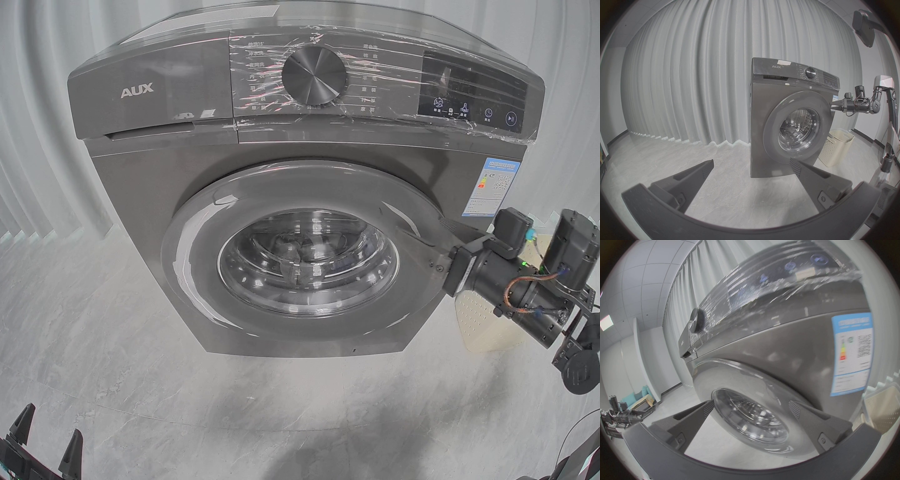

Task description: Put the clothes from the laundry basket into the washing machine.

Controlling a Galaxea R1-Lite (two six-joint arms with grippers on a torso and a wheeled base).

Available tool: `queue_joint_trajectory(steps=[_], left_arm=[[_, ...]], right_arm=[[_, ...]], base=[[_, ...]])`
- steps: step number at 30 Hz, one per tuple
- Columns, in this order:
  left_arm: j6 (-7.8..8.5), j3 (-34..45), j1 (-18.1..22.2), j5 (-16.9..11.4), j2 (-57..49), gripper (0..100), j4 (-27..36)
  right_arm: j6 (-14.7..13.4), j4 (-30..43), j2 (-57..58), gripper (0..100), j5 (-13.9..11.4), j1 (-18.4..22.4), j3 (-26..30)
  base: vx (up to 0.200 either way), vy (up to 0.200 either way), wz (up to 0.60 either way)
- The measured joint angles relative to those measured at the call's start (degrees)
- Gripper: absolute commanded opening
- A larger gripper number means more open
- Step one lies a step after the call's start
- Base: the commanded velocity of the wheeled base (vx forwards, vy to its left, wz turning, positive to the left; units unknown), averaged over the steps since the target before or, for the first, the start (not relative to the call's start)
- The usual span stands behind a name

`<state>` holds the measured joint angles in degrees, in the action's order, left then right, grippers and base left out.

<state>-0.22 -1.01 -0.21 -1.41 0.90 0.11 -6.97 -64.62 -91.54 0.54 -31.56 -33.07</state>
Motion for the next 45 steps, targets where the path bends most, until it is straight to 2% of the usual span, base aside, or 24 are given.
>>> queue_joint_trajectory(steps=[2, 5, 9, 12, 15, 22, 28, 32, 36, 38, 41, 45], left_arm=[[0.0, 0.0, 0.0, 0.0, 0.0, 100, 0.0], [0.0, 0.0, 0.0, 0.0, 0.0, 100, 0.0], [-0.05, 0.0, 0.0, 0.0, 0.0, 100, 0.0], [-0.07, 0.0, 0.0, 0.1, 0.0, 100, 0.0], [-0.16, 0.0, 0.0, 0.1, 0.0, 100, 0.0], [-0.35, 0.0, 0.0, 0.1, 0.0, 100, 0.0], [-0.49, 0.0, 0.0, 0.1, 0.0, 100, 0.0], [-0.57, 0.0, 0.0, 0.2, 0.0, 100, 0.0], [-0.54, 0.0, 0.0, 0.2, 0.0, 100, 0.0], [-0.51, 0.0, 0.0, 0.2, 0.0, 100, 0.0], [-0.49, 0.0, 0.0, 0.2, 0.0, 100, 0.0], [-0.44, 0.0, 0.0, 0.2, 0.0, 100, 0.0]], right_arm=[[0.3, -0.3, 2.2, 100, -0.1, -0.7, 3.0], [1.0, 0.6, 6.8, 100, -1.6, -2.1, 9.4], [1.6, 1.5, 14.2, 100, -3.0, -2.8, 19.6], [1.9, 3.6, 20.7, 100, -3.5, -2.1, 26.3], [2.2, 7.7, 27.9, 100, -3.9, -0.5, 30.0], [3.4, 23.8, 46.4, 100, -4.9, 6.5, 31.9], [4.2, 37.2, 63.3, 100, -6.8, 15.1, 32.0], [5.1, 49.2, 74.5, 100, -8.1, 21.9, 32.1], [6.1, 57.6, 82.6, 100, -9.0, 27.6, 32.1], [6.4, 60.1, 85.3, 100, -9.4, 29.1, 32.1], [6.9, 61.0, 87.8, 100, -8.5, 30.3, 32.1], [7.0, 62.4, 89.5, 100, -4.2, 30.8, 32.1]], base=[[0.0, 0.0, 0.0], [0.0, 0.0, 0.0], [0.0, 0.0, 0.0], [0.0, 0.0, 0.0], [0.0, 0.0, 0.0], [0.0, 0.0, 0.0], [0.0, 0.0, 0.0], [0.0, 0.0, 0.0], [0.0, 0.0, 0.0], [0.0, 0.0, 0.0], [0.0, 0.0, 0.0], [0.0, 0.0, 0.0]])
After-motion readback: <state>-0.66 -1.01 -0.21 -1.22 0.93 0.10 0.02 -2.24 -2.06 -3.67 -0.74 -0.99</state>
